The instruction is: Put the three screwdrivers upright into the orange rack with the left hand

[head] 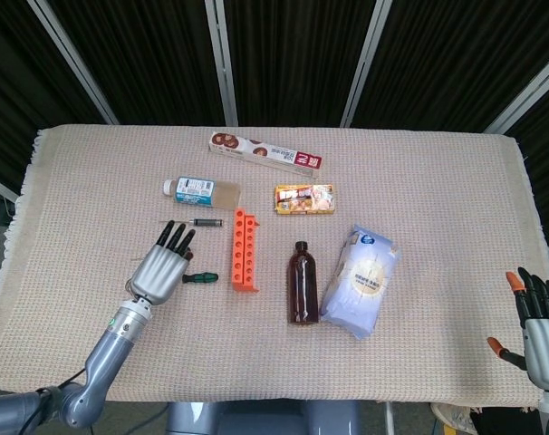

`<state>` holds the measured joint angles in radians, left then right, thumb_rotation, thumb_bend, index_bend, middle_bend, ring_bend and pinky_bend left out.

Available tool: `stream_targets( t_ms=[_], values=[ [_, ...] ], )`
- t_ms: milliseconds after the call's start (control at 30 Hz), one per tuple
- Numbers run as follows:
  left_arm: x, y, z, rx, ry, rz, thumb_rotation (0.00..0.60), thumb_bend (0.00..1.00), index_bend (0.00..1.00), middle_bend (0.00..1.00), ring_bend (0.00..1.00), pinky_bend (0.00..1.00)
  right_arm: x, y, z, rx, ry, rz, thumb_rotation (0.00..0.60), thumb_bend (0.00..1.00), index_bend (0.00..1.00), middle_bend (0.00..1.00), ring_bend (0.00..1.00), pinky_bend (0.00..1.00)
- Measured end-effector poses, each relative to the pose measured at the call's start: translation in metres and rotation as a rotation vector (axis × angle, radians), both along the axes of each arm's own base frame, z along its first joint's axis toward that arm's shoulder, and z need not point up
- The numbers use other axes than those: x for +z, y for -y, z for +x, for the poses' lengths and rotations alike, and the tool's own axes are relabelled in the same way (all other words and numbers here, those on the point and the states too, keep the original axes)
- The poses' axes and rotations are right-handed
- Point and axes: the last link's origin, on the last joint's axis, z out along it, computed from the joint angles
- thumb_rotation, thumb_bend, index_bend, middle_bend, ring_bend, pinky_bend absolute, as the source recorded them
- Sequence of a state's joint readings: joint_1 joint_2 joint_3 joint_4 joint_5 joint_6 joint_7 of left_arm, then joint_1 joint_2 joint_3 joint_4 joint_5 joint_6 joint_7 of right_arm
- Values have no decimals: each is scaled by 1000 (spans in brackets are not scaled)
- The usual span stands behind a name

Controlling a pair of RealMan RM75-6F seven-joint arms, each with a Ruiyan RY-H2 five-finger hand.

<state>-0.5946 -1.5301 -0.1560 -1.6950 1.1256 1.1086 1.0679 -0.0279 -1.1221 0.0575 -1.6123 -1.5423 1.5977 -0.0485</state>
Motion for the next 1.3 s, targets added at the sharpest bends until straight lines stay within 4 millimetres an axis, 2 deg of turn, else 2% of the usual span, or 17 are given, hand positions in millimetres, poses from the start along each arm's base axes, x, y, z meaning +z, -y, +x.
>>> stream_targets(
  t_ms=[333,867,1300],
  values=[
    [-34,-3,10,88,36,-31,600,343,453,71,13,0,1,-1,-4,-4,6,-5,600,0,0,0,0,0],
    [-57,-6,18,107,-28,-33,600,339,396,41,0,0,4,-2,-9,-13,11,-12,600,0,0,0,0,0],
    [-73,-8,28,131,-16,-55,600,339,399,36,0,0,5,-2,-11,-19,12,-13,600,0,0,0,0,0]
  ],
)
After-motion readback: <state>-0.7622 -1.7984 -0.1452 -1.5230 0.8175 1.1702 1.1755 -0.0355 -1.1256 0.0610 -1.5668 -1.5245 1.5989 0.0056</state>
